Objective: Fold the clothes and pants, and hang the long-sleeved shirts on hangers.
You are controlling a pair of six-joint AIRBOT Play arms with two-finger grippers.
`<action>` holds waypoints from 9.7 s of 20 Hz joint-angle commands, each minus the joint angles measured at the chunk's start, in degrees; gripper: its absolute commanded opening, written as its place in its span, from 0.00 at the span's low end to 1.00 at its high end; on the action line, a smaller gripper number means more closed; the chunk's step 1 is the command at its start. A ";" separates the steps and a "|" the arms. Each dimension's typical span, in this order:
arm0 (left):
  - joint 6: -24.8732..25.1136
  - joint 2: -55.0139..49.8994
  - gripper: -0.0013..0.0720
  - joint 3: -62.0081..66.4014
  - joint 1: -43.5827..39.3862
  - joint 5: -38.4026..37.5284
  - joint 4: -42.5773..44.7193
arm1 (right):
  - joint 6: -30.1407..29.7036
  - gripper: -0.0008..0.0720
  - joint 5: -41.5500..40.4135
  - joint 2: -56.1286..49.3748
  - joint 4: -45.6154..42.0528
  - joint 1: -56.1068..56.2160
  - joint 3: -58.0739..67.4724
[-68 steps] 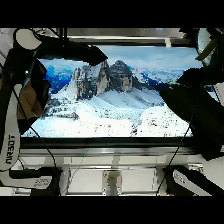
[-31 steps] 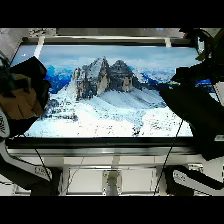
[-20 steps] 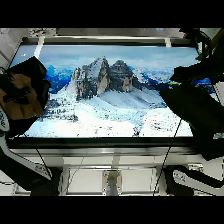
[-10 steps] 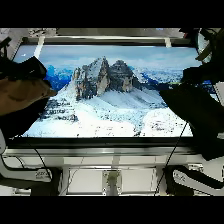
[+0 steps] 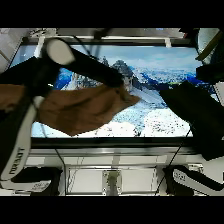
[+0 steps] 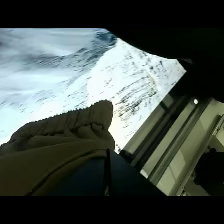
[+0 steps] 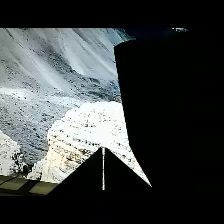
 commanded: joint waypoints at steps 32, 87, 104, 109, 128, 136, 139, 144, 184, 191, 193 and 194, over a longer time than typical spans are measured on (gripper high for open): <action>-5.88 -6.49 0.96 -16.52 69.88 -5.44 19.85 | 2.05 0.48 -6.62 -3.56 16.26 -5.77 -14.91; -4.15 -9.44 0.04 -15.98 69.33 -0.04 17.99 | -10.27 0.48 -18.95 3.17 22.73 -7.26 -66.99; -8.96 6.40 0.03 -10.03 70.40 15.65 17.59 | -7.58 0.03 -24.24 13.40 30.42 -7.10 -33.18; -9.79 4.98 0.03 -10.03 67.49 27.78 10.29 | -5.31 0.03 -40.09 8.31 29.94 -1.86 -31.58; -9.73 2.32 0.03 -10.05 66.51 19.91 15.72 | -17.75 0.59 -20.92 -20.39 29.59 -9.70 -44.68; -9.75 2.32 0.03 -10.05 66.51 16.92 17.68 | -22.60 0.52 -18.86 -23.12 35.01 -9.35 -44.68; -9.73 2.32 0.03 -10.05 66.51 16.90 17.70 | -23.67 0.51 -11.52 -23.12 35.54 -9.09 -44.65; -9.73 2.32 0.03 -10.05 66.55 15.43 17.99 | -23.74 0.26 -8.31 -23.10 36.17 -9.09 -44.65; -9.73 -2.54 0.03 -9.92 60.46 26.93 11.61 | -12.28 0.49 -24.35 -20.92 30.75 1.01 -29.90; -9.73 -2.47 0.03 -9.92 60.43 21.24 11.61 | -14.84 0.49 -16.72 -21.44 35.21 3.17 -29.92; -9.70 -2.47 0.03 -9.92 60.46 19.65 11.63 | -14.84 0.49 -14.78 -21.42 35.89 3.87 -29.92; -9.70 -2.47 0.03 -9.92 60.48 19.10 11.67 | -14.84 0.49 -13.81 -21.42 35.98 4.22 -29.90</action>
